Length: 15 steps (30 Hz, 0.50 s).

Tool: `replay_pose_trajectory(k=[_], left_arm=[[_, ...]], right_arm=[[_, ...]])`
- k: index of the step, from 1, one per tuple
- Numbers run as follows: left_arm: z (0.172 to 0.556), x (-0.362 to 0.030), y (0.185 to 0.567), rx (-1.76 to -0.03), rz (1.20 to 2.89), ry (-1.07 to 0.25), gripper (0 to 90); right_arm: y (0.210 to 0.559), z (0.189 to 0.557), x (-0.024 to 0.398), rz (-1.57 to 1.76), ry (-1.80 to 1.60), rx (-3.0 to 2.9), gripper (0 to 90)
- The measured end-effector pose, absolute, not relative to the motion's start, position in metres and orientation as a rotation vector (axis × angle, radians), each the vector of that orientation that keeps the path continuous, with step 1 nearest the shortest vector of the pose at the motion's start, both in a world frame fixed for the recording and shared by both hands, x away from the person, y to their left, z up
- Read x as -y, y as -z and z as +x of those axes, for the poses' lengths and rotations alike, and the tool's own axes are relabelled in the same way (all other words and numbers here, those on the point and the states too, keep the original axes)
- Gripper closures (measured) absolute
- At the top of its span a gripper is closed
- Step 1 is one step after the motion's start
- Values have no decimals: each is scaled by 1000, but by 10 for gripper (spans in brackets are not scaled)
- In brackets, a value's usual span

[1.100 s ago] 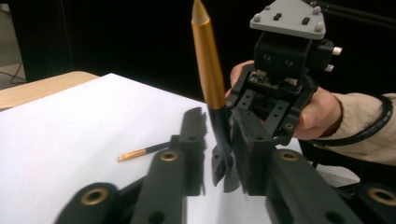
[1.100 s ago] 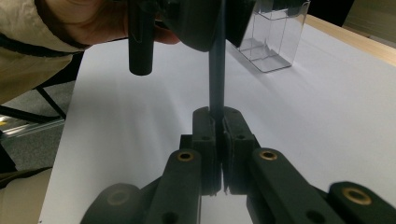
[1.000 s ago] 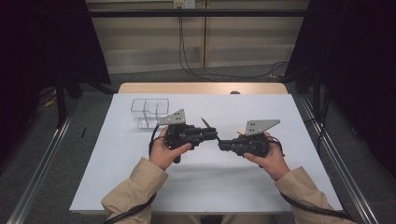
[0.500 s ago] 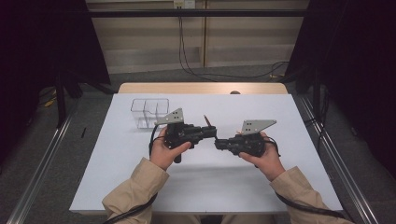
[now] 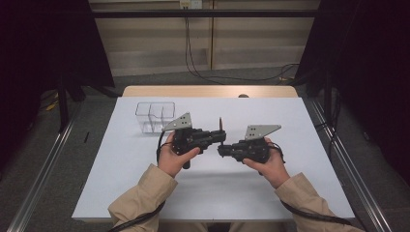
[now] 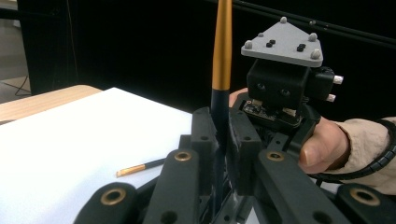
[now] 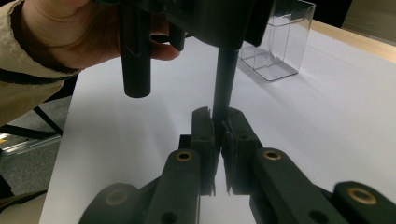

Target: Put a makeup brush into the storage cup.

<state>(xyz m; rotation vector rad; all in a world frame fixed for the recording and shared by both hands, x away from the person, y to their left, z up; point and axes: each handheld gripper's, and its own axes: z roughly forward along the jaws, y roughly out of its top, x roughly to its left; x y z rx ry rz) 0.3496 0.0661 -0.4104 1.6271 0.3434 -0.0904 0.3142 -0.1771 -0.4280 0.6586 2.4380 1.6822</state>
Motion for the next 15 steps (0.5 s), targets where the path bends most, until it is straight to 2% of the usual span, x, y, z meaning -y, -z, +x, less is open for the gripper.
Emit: replay_pose_trajectory(k=[15], left_arm=[[348,-66,410,-342,1631,75,831]], right_arm=[[429,314,176,680,-1700,-2437,826]])
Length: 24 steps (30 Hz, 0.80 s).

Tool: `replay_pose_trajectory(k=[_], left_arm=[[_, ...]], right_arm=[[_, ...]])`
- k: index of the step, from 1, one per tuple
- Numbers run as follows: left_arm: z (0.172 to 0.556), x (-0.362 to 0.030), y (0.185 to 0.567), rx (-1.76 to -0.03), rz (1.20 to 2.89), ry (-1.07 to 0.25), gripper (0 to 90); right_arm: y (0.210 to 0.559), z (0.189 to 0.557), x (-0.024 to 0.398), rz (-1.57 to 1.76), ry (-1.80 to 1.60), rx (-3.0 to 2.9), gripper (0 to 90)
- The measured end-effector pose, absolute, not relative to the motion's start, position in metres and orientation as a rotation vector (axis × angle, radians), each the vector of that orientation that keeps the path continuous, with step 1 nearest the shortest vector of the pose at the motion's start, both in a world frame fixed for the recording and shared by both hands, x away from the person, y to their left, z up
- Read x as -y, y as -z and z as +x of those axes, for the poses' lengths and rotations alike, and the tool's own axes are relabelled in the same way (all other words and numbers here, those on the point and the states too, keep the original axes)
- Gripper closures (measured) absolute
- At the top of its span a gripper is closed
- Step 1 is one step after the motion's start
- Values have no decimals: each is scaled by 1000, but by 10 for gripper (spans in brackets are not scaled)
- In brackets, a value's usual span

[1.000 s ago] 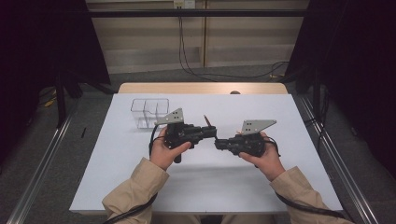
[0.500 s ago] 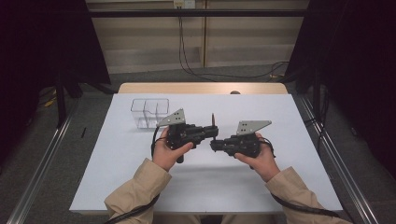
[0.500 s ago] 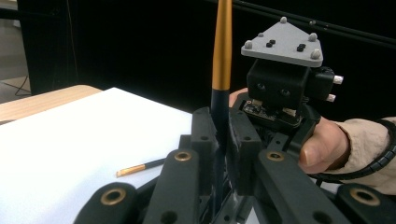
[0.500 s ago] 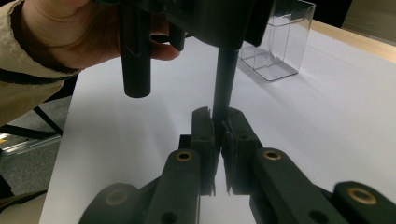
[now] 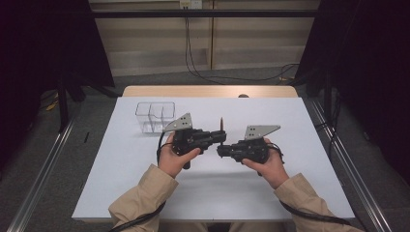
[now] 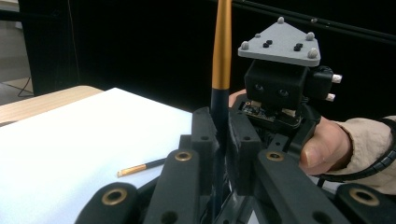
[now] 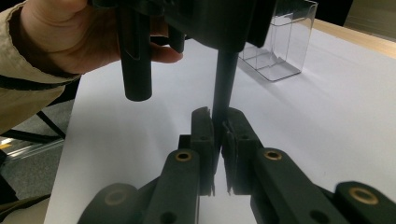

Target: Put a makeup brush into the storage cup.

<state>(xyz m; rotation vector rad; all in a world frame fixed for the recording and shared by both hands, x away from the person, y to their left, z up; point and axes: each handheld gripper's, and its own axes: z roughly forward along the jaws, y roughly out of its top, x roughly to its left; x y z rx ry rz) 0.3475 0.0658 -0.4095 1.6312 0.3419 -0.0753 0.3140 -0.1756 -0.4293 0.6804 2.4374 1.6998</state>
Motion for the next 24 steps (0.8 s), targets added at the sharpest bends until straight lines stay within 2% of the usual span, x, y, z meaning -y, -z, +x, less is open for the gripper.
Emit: replay_pose_trajectory(k=[3,17,24], left_arm=[[348,-67,409,-342,1631,68,831],[349,-73,405,-350,1633,43,831],[349,-76,404,-347,1630,29,831]], right_arm=[[429,314,177,682,-1695,-2430,787],[425,311,188,738,-1689,-2405,384],[425,309,199,783,-1687,-2408,232]])
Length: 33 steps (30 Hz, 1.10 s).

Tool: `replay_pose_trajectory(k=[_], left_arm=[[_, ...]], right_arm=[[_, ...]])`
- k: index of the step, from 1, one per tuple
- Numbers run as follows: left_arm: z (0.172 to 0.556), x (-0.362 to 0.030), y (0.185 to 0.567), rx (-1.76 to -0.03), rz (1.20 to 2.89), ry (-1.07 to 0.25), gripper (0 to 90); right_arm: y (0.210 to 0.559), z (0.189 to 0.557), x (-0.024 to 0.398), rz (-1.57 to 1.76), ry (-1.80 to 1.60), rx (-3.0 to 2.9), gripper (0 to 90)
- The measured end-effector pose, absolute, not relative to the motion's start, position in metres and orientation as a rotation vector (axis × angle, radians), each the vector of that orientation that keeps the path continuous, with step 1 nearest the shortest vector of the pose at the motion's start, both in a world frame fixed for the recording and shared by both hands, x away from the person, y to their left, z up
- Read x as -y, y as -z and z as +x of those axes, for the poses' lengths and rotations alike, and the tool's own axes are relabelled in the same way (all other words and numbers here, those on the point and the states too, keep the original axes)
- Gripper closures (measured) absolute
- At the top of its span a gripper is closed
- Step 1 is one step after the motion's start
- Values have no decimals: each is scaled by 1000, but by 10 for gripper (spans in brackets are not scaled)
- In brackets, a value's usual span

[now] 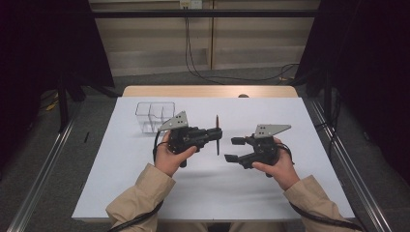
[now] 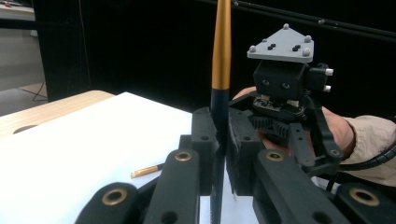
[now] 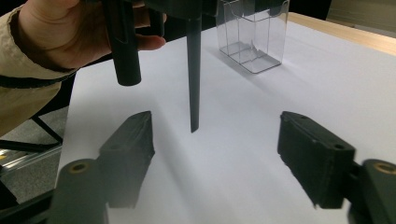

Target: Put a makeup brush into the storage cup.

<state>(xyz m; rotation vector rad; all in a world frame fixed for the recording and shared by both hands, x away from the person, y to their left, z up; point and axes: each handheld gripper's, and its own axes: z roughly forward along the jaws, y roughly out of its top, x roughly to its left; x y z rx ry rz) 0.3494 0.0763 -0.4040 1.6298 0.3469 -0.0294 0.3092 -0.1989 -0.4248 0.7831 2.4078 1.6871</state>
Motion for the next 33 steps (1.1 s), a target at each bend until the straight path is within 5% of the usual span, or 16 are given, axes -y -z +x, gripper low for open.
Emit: replay_pose_trajectory(k=[19,33], left_arm=[[350,-81,402,-347,1620,-3,828],[350,-84,402,-344,1628,-31,828]], right_arm=[[424,302,230,875,-1651,-2314,59],[427,295,248,865,-1620,-2311,17]])
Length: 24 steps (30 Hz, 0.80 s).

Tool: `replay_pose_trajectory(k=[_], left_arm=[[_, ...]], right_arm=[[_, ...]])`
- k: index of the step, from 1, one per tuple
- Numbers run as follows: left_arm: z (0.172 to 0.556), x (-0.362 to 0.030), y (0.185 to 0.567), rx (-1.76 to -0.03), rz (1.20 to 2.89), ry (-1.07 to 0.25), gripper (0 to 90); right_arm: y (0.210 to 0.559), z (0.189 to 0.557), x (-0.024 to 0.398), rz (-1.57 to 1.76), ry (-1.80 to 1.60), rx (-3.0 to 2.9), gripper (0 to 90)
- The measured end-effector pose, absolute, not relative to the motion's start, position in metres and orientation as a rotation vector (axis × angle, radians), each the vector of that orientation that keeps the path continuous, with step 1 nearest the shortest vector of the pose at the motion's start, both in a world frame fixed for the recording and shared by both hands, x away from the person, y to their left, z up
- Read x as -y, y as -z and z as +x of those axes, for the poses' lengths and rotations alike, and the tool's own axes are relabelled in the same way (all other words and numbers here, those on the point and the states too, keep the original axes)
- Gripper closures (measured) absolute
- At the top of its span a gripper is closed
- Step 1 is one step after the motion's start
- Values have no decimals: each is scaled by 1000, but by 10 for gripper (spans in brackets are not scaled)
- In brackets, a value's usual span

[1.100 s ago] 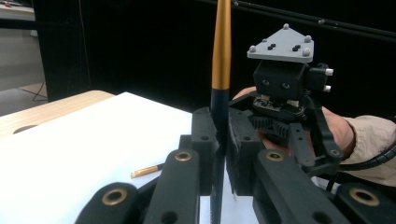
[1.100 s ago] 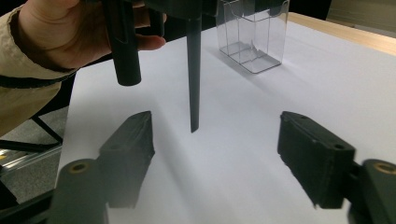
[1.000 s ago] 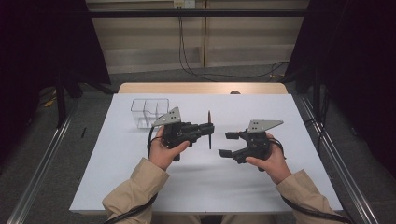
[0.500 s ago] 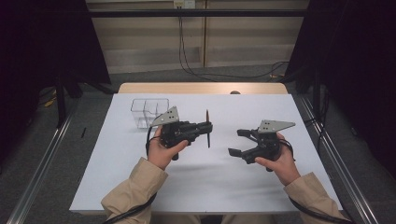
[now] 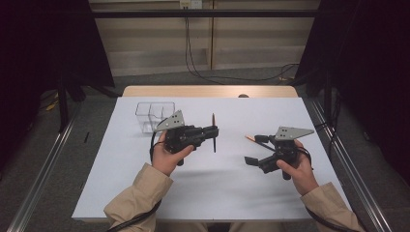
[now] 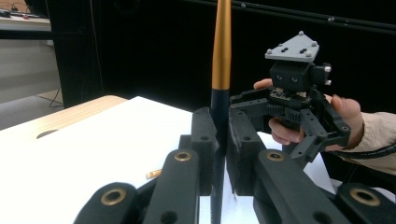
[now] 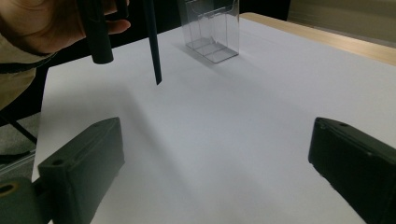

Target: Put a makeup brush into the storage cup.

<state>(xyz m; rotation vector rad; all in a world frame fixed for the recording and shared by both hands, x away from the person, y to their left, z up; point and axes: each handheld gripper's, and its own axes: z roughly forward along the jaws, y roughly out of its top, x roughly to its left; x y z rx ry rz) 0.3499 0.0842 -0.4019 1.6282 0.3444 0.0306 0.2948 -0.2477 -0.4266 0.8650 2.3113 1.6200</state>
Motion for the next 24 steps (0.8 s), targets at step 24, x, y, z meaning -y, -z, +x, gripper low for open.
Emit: replay_pose_trajectory(k=[24], left_arm=[[349,-91,403,-350,1647,-59,829]], right_arm=[[430,287,267,865,-1599,-2281,9]])
